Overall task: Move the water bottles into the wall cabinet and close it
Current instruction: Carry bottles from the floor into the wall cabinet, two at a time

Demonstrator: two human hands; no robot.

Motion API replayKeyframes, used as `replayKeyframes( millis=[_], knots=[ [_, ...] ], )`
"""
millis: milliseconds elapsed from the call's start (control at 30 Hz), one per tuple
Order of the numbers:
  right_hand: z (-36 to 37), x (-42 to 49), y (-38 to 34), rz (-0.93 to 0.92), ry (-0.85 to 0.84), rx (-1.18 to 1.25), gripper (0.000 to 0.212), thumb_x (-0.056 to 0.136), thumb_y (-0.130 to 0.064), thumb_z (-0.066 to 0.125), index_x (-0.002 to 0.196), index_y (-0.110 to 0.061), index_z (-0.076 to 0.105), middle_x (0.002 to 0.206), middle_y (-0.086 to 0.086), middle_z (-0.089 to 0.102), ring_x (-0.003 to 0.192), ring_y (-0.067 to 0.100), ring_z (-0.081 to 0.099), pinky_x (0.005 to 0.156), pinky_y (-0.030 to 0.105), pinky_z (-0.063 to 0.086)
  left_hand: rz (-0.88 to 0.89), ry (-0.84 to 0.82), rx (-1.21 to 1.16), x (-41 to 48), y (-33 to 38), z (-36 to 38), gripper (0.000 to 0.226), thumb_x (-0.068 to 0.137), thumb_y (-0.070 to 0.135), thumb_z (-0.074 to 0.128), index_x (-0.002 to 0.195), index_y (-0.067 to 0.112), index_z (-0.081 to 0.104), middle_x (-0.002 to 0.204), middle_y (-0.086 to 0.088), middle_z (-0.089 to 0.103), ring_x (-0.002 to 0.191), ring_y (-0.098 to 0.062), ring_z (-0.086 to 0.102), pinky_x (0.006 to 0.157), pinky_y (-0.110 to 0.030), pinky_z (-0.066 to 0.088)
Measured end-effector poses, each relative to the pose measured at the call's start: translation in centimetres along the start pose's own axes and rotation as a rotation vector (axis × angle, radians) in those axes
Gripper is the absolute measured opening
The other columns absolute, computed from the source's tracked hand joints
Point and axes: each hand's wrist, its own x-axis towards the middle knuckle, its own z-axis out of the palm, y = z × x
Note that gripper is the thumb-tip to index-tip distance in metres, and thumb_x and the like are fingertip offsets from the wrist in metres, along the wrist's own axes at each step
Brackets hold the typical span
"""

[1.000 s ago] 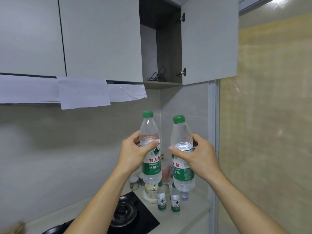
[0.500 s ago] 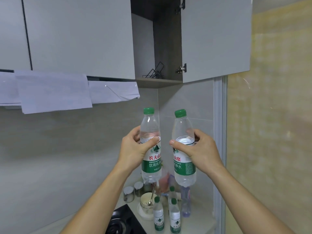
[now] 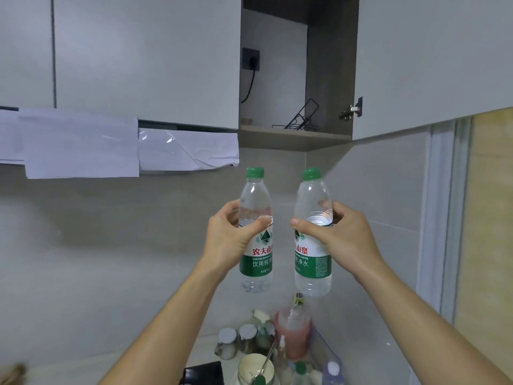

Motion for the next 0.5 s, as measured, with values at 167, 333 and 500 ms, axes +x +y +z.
replayKeyframes(
  millis=[167,333,500],
  knots=[
    [-0.8,4.3,2.3,-0.003,-0.066,0.067,0.04,0.065,-0.037,0.097,0.098,-0.024,0.079,0.086,-0.01,0.081,0.08,0.007,0.078,0.078,0.031,0.062,-0.003,0.067,0.034,2.2,-0.5,2.6,0.036,0.077,0.015,0.086,0.109,0.024,0.07,0.092,0.008,0.079,0.078,-0.003,0.075,0.062,-0.012,0.055],
    [-0.1,8.4,4.1,-0.002,-0.1,0.133,0.042,0.064,-0.038,0.097,0.099,-0.023,0.079,0.087,-0.009,0.082,0.081,0.007,0.079,0.081,0.034,0.063,0.024,0.073,0.097,5.1,-1.0,3.9,0.036,0.079,0.014,0.084,0.112,0.023,0.071,0.092,0.009,0.08,0.08,-0.005,0.076,0.063,-0.014,0.056],
    [0.7,11.9,4.5,-0.039,-0.083,0.177,0.041,0.064,-0.04,0.096,0.098,-0.025,0.079,0.086,-0.012,0.081,0.079,0.004,0.078,0.078,0.03,0.062,0.095,0.075,0.169,8.7,-1.6,4.4,0.038,0.079,0.017,0.085,0.113,0.025,0.07,0.093,0.01,0.08,0.082,-0.005,0.076,0.065,-0.015,0.057]
  ],
)
